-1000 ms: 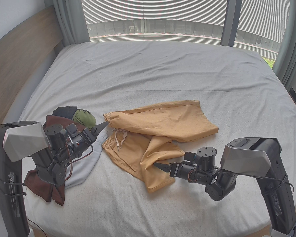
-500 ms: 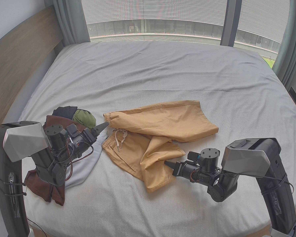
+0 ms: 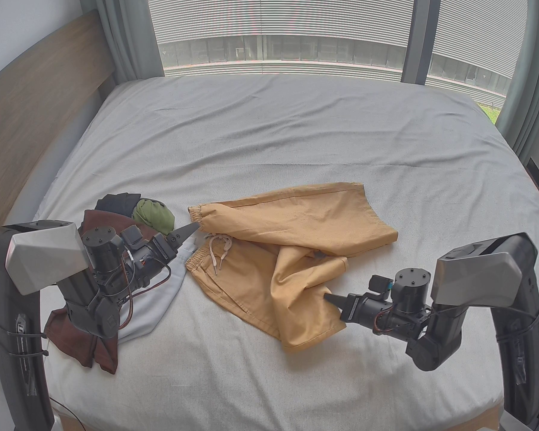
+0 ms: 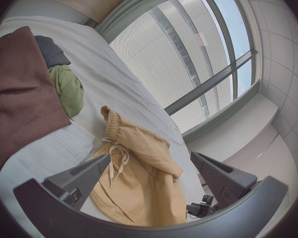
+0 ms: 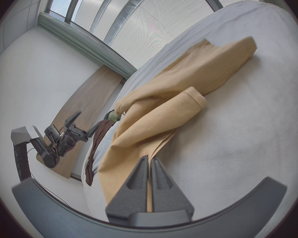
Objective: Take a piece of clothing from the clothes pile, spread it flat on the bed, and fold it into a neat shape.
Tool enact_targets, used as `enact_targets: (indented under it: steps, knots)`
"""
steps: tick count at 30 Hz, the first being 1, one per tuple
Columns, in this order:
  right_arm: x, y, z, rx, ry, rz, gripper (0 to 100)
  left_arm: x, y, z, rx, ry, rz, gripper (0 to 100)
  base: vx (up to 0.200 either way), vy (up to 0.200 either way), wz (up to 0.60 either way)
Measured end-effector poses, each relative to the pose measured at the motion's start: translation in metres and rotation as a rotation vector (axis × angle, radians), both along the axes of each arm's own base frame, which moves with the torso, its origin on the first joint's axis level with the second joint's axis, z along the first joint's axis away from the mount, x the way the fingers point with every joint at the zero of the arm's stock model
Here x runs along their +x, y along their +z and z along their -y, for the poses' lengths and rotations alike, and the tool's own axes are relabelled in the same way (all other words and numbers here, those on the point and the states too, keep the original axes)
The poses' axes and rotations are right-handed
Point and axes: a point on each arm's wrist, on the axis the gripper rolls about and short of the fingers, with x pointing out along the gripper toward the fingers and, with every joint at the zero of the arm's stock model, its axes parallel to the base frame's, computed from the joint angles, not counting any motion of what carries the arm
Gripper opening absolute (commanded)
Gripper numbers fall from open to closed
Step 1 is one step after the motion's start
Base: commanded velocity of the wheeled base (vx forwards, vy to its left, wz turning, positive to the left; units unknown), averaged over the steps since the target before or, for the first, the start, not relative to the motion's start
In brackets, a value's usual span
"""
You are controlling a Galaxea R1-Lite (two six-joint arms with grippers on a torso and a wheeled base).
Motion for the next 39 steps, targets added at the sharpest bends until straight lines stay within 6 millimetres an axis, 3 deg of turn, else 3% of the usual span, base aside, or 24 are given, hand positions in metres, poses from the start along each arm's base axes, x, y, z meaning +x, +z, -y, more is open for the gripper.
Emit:
enact_targets:
  steps: [11, 18, 27, 39]
  knots:
    - [-0.017, 0.048, 0.058, -0.001, -0.137, 0.022, 0, 0.000, 0.000, 0.000, 0.000, -0.001, -0.001, 100, 0.000, 0.000, 0.00]
    - [-0.027, 0.063, 0.082, -0.021, -0.195, 0.042, 0, 0.000, 0.000, 0.001, 0.000, -0.002, -0.002, 100, 0.000, 0.000, 0.00]
    - [-0.042, 0.059, 0.086, -0.052, -0.190, 0.002, 0, 0.000, 0.000, 0.000, 0.001, 0.000, -0.002, 100, 0.000, 0.000, 0.00]
    - [-0.047, 0.028, 0.080, -0.098, -0.183, -0.104, 0, -0.002, -0.013, -0.001, 0.024, 0.003, -0.031, 100, 0.000, 0.000, 0.00]
